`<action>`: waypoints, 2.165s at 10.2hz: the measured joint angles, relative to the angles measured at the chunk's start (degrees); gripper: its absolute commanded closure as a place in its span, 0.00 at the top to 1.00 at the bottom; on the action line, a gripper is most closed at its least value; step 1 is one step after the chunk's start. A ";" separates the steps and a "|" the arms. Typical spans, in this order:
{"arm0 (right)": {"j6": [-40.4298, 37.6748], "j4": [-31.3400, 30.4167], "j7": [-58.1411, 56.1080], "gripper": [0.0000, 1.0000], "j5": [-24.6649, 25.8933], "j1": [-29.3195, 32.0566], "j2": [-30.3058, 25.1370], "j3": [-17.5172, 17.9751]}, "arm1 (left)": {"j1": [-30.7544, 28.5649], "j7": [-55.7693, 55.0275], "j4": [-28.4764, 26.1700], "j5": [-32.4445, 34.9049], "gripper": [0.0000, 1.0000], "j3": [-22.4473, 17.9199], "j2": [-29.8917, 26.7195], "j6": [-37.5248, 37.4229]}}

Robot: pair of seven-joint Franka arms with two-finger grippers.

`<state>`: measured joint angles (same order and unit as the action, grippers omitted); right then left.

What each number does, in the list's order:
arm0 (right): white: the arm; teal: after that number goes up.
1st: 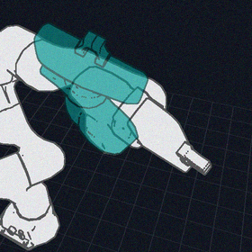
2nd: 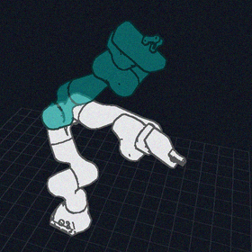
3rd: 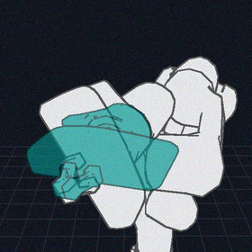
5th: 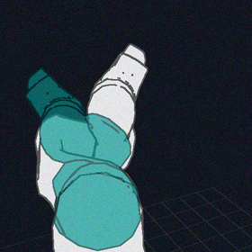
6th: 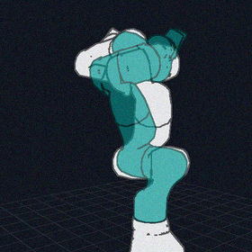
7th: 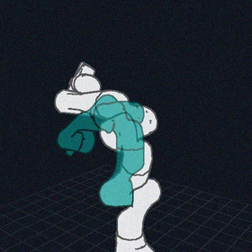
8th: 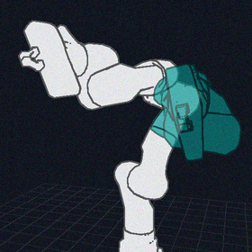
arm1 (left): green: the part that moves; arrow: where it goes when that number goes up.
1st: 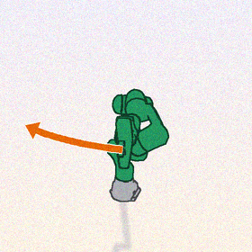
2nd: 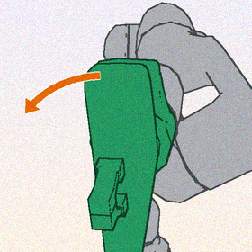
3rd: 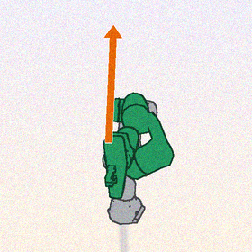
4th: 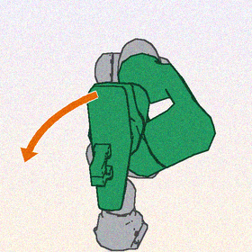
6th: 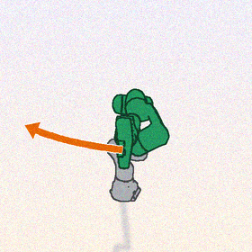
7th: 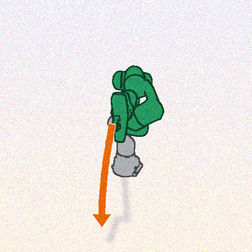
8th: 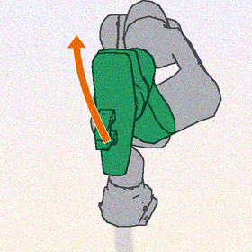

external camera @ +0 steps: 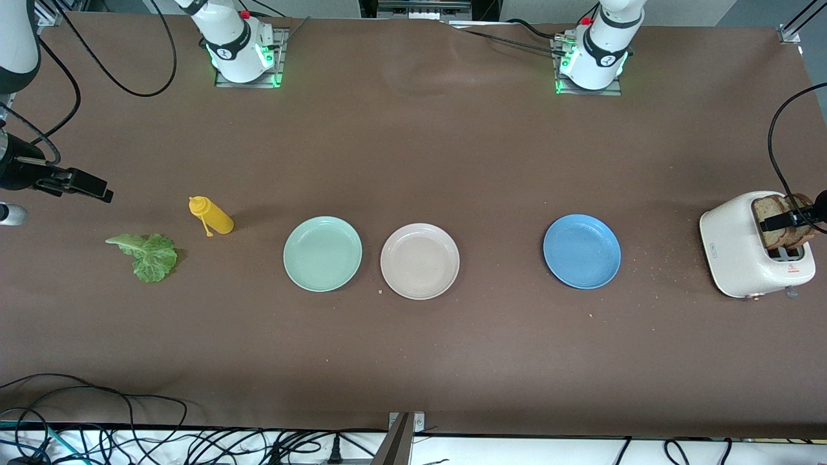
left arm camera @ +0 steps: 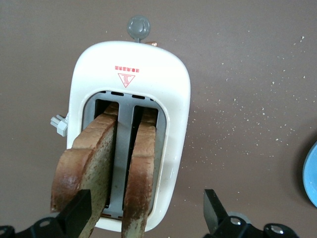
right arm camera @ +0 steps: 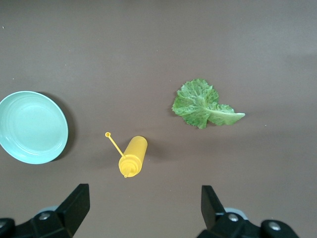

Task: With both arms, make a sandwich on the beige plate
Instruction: 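Lower the open left gripper onto a toast slice in the toaster, then close the left gripper on the toast and lift it out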

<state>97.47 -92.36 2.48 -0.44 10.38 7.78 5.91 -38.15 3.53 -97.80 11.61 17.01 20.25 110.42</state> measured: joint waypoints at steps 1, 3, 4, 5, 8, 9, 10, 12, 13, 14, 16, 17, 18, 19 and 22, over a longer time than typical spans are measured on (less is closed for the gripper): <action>0.00 0.00 0.00 1.00 0.00 0.00 0.00 0.00 | -0.02 0.00 -0.11 -0.02 1.00 0.25 -0.02 0.01; 0.00 0.00 0.00 1.00 0.00 0.00 0.00 0.00 | -0.02 -0.01 -0.36 -0.48 1.00 0.70 -0.02 0.01; 0.00 0.00 0.00 1.00 0.00 0.00 0.00 0.00 | -0.02 -0.02 -0.60 -0.49 1.00 0.81 -0.02 0.06; 0.00 0.00 0.00 1.00 0.00 0.00 0.00 0.00 | -0.02 -0.02 -0.94 -0.50 1.00 0.85 -0.02 0.23; 0.00 0.00 0.00 1.00 0.00 0.00 0.00 0.00 | -0.03 -0.02 -1.50 -0.50 0.72 0.85 0.07 0.65; 0.00 0.00 0.00 1.00 0.00 0.00 0.00 0.00 | -0.03 0.00 -1.59 -0.50 0.58 0.84 0.17 0.66; 0.00 0.00 0.00 1.00 0.00 0.00 0.00 0.00 | -0.06 0.44 -1.75 -0.50 0.41 0.83 0.27 0.66; 0.00 0.00 0.00 1.00 0.00 0.00 0.00 0.00 | -0.29 3.47 -1.81 -0.48 0.15 0.75 0.34 0.66; 0.00 0.00 0.00 1.00 0.00 0.00 0.00 0.00 | -0.58 5.70 -1.81 -0.48 0.06 0.69 0.33 0.70; 0.00 0.00 0.00 1.00 0.00 0.00 0.00 0.00 | -0.89 8.03 -1.78 -0.47 0.00 0.55 0.30 0.78; 0.00 0.00 0.00 1.00 0.00 0.00 0.00 0.00 | -1.37 11.14 -1.73 -0.47 0.00 0.36 0.27 0.90; 0.00 0.00 0.00 1.00 0.00 0.00 0.00 0.00 | -1.57 11.88 -1.73 -0.47 0.00 0.37 0.26 0.93; 0.00 0.00 0.00 1.00 0.00 0.00 0.00 0.00 | -1.63 12.28 -1.65 -0.47 0.00 0.37 0.26 0.96; 0.00 0.00 0.00 1.00 0.00 0.00 0.00 0.00 | -1.63 12.29 -1.41 -0.47 0.00 0.40 0.25 0.95; 0.00 0.00 0.00 1.00 0.00 0.00 0.00 0.00 | -1.59 12.29 2.89 -0.52 0.00 0.92 0.09 -3.26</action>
<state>97.47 -92.36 2.48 -0.44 10.39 7.78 5.90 -39.73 15.81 -94.91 11.09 17.93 20.34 107.16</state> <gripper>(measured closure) 0.000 0.850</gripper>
